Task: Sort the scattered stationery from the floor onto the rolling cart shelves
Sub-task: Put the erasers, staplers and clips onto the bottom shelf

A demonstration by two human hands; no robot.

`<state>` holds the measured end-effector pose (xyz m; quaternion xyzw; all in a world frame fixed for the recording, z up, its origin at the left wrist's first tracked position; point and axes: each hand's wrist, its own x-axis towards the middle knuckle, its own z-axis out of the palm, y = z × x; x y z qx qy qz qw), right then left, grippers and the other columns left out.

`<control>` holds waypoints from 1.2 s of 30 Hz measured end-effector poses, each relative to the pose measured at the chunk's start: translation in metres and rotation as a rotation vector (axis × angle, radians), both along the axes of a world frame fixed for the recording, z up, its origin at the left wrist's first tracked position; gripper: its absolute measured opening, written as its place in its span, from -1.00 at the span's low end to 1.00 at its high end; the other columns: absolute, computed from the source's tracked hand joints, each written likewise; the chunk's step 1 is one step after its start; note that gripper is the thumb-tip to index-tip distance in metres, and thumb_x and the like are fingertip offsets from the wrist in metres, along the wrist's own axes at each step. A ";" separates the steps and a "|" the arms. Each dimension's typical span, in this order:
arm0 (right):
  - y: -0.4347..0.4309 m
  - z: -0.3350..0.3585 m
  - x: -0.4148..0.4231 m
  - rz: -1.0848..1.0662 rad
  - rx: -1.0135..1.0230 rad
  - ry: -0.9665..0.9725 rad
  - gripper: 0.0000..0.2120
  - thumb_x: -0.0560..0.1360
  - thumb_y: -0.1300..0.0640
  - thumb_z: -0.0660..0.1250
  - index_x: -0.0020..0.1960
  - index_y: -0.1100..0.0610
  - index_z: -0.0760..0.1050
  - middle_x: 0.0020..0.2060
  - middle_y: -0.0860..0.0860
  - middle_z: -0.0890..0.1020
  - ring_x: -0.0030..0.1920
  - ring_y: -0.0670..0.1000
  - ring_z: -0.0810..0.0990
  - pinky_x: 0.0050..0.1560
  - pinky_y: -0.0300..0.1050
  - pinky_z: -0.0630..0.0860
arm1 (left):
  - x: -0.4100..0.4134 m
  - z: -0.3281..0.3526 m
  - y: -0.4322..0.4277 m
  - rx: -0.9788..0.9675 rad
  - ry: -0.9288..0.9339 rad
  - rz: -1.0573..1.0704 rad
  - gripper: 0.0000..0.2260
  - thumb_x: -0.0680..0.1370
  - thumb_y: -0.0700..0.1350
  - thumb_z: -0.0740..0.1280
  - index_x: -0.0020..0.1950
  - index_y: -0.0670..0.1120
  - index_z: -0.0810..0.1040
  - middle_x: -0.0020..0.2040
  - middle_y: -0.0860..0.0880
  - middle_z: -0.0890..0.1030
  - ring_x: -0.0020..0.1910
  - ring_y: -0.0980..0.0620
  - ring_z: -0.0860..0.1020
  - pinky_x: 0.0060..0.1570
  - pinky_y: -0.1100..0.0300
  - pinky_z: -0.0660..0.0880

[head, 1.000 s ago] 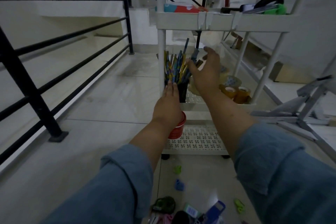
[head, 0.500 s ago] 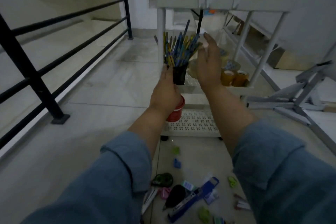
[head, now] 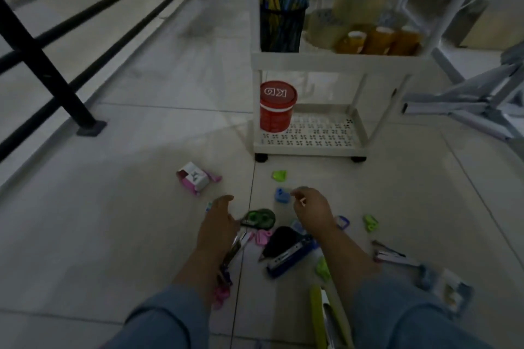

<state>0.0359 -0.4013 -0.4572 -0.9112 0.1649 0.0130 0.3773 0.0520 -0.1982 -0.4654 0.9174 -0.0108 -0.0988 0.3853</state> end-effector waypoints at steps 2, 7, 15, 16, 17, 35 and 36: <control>-0.007 -0.013 -0.005 0.114 -0.121 0.188 -0.71 0.53 0.23 0.26 0.24 0.23 0.48 0.22 0.17 0.48 0.21 0.13 0.47 0.19 -0.11 0.36 | 0.009 -0.014 0.013 0.117 0.049 -0.022 -0.51 0.52 -0.37 0.16 0.44 -0.11 0.28 0.45 -0.13 0.29 0.36 -0.14 0.36 0.31 0.04 0.36; -0.010 -0.018 -0.004 0.241 -0.252 0.419 -0.57 0.48 0.23 0.34 0.34 0.18 0.40 0.27 0.17 0.40 0.27 0.15 0.43 0.26 -0.13 0.36 | 0.035 -0.023 0.015 0.508 0.145 -0.211 -0.36 0.56 -0.31 0.11 0.55 0.07 -0.06 0.57 -0.02 -0.06 0.53 -0.15 -0.02 0.44 -0.06 0.16; -0.003 -0.021 -0.003 0.221 -0.282 0.425 -0.60 0.49 0.31 0.26 0.33 0.22 0.37 0.27 0.23 0.40 0.26 0.21 0.43 0.23 -0.05 0.38 | 0.039 -0.038 0.011 0.558 0.077 -0.216 -0.55 0.55 -0.34 0.14 0.37 0.04 0.36 0.40 -0.09 0.27 0.23 -0.20 0.33 0.14 0.05 0.41; -0.004 -0.022 -0.004 0.217 -0.276 0.424 -0.60 0.49 0.29 0.27 0.31 0.22 0.37 0.27 0.23 0.40 0.25 0.21 0.42 0.21 -0.05 0.38 | 0.037 -0.039 0.011 0.558 0.061 -0.212 -0.58 0.56 -0.32 0.16 0.35 0.04 0.38 0.36 -0.10 0.30 0.19 -0.20 0.35 0.10 0.07 0.42; -0.004 -0.022 -0.005 0.210 -0.269 0.425 -0.61 0.49 0.28 0.28 0.30 0.23 0.36 0.26 0.23 0.41 0.25 0.21 0.42 0.20 -0.05 0.38 | 0.036 -0.039 0.011 0.557 0.051 -0.206 -0.60 0.56 -0.30 0.17 0.34 0.04 0.38 0.33 -0.11 0.32 0.15 -0.20 0.36 0.07 0.08 0.42; -0.019 0.035 -0.002 -0.310 1.000 0.130 -0.70 0.47 0.38 0.32 0.18 0.18 0.48 -0.17 0.10 0.60 -0.22 0.05 0.60 -0.23 -0.17 0.61 | 0.010 0.017 -0.076 -1.073 0.694 0.191 -0.72 0.63 -0.17 0.16 0.33 -0.07 0.42 0.02 -0.08 0.56 -0.07 0.03 0.52 -0.04 0.17 0.51; -0.021 0.038 -0.004 -0.281 0.996 0.134 -0.69 0.48 0.39 0.30 0.18 0.17 0.49 -0.17 0.11 0.60 -0.21 0.05 0.61 -0.21 -0.16 0.62 | 0.005 0.016 -0.081 -1.064 0.715 0.171 -0.73 0.63 -0.17 0.15 0.33 -0.08 0.42 -0.01 -0.07 0.57 -0.07 0.03 0.53 -0.01 0.16 0.50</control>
